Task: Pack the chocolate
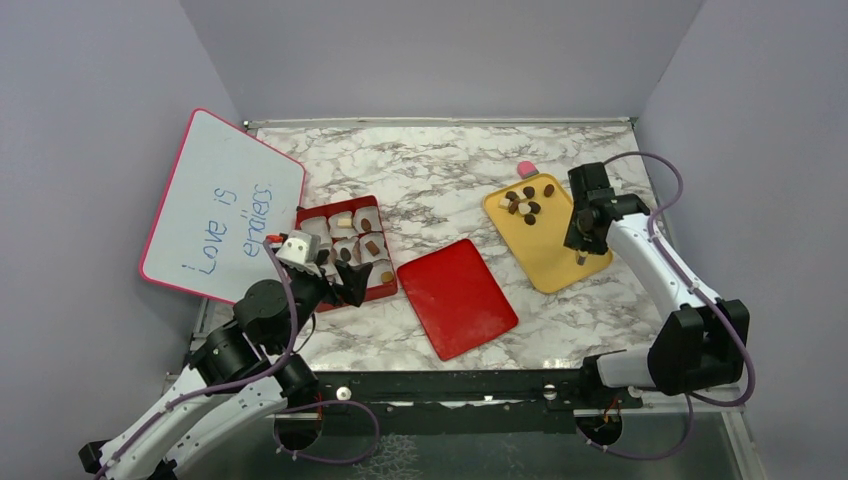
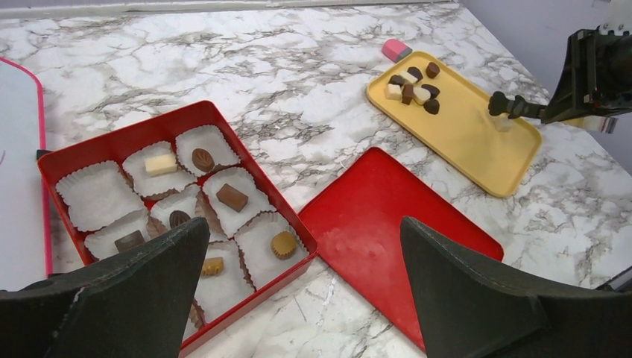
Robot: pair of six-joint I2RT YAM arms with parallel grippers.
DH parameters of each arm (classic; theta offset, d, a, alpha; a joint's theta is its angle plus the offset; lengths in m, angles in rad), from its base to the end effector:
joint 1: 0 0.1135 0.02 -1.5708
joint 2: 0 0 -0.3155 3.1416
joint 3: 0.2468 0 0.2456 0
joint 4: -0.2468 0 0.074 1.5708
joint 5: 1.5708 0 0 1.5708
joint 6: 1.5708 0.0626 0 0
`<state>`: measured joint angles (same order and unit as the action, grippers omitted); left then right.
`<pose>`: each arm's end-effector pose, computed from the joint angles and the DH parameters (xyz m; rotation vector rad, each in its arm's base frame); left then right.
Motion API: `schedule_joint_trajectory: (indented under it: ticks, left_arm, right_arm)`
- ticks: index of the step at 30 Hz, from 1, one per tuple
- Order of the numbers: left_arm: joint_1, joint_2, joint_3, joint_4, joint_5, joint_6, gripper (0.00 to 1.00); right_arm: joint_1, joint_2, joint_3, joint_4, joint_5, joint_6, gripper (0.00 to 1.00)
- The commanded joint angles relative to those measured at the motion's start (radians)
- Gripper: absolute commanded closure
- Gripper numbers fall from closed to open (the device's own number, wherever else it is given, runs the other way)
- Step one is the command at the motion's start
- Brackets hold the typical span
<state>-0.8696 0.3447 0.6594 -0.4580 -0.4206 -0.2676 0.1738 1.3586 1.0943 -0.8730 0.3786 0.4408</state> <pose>0.0587 -0.0299 0.3322 0.2035 1.7135 -0.4861 0.2548 0.0212 0.2977 0.4552 2.5644 -0.3019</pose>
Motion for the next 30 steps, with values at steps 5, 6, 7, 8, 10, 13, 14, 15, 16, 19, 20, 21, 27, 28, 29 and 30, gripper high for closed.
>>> schedule_joint_trajectory:
  ticks: [5, 6, 7, 8, 10, 13, 14, 15, 16, 19, 20, 21, 27, 28, 29, 30]
  left_arm:
    - [0.005, -0.048, -0.008, 0.026, 0.034, 0.015, 0.01]
    - [0.005, -0.050, -0.008, 0.027, 0.035, 0.016, 0.01]
    - [0.004, -0.053, -0.010, 0.027, 0.036, 0.013, 0.01]
    - [0.004, -0.054, -0.009, 0.027, 0.036, 0.014, 0.01]
    - [0.005, -0.057, -0.009, 0.028, 0.032, 0.014, 0.01]
    - [0.004, -0.057, -0.009, 0.028, 0.029, 0.015, 0.01]
    - [0.004, -0.058, -0.009, 0.027, 0.029, 0.015, 0.01]
    - [0.005, -0.059, -0.009, 0.027, 0.028, 0.015, 0.01]
    - [0.005, -0.060, -0.009, 0.028, 0.028, 0.014, 0.01]
    - [0.005, -0.062, -0.009, 0.028, 0.022, 0.014, 0.01]
    - [0.005, -0.062, -0.010, 0.028, 0.020, 0.014, 0.01]
    - [0.005, -0.061, -0.009, 0.027, 0.019, 0.013, 0.01]
    - [0.005, -0.072, -0.011, 0.027, 0.013, 0.014, 0.01]
    - [0.005, -0.074, -0.011, 0.027, 0.010, 0.014, 0.01]
    - [0.004, -0.076, -0.011, 0.026, 0.007, 0.014, 0.01]
    - [0.004, -0.077, -0.011, 0.028, 0.004, 0.014, 0.01]
  right_arm:
    - [-0.010, -0.062, -0.040, -0.034, 0.013, 0.013, 0.59]
    - [-0.011, -0.067, -0.040, -0.034, 0.011, 0.013, 0.59]
    - [-0.011, -0.068, -0.040, -0.034, 0.009, 0.014, 0.59]
    - [-0.011, -0.072, -0.040, -0.034, 0.005, 0.013, 0.59]
    - [-0.011, -0.073, -0.044, -0.028, -0.009, 0.014, 0.60]
    - [-0.011, -0.064, -0.055, -0.015, -0.041, 0.016, 0.60]
    - [-0.011, -0.059, -0.056, -0.013, -0.051, 0.016, 0.59]
    - [-0.011, -0.057, -0.057, -0.010, -0.059, 0.015, 0.60]
    - [-0.010, -0.053, -0.056, -0.008, -0.061, 0.013, 0.59]
    - [-0.011, -0.048, -0.044, -0.011, -0.080, 0.010, 0.60]
    - [-0.010, -0.047, -0.040, -0.009, -0.087, 0.008, 0.60]
    - [-0.010, -0.046, -0.038, -0.007, -0.092, 0.005, 0.60]
    - [-0.011, -0.012, -0.038, -0.010, -0.066, -0.004, 0.60]
    - [-0.011, -0.005, -0.038, -0.011, -0.051, -0.004, 0.60]
    - [-0.010, 0.000, -0.040, -0.011, -0.042, -0.004, 0.60]
    - [-0.011, 0.003, -0.040, -0.009, -0.040, -0.006, 0.60]
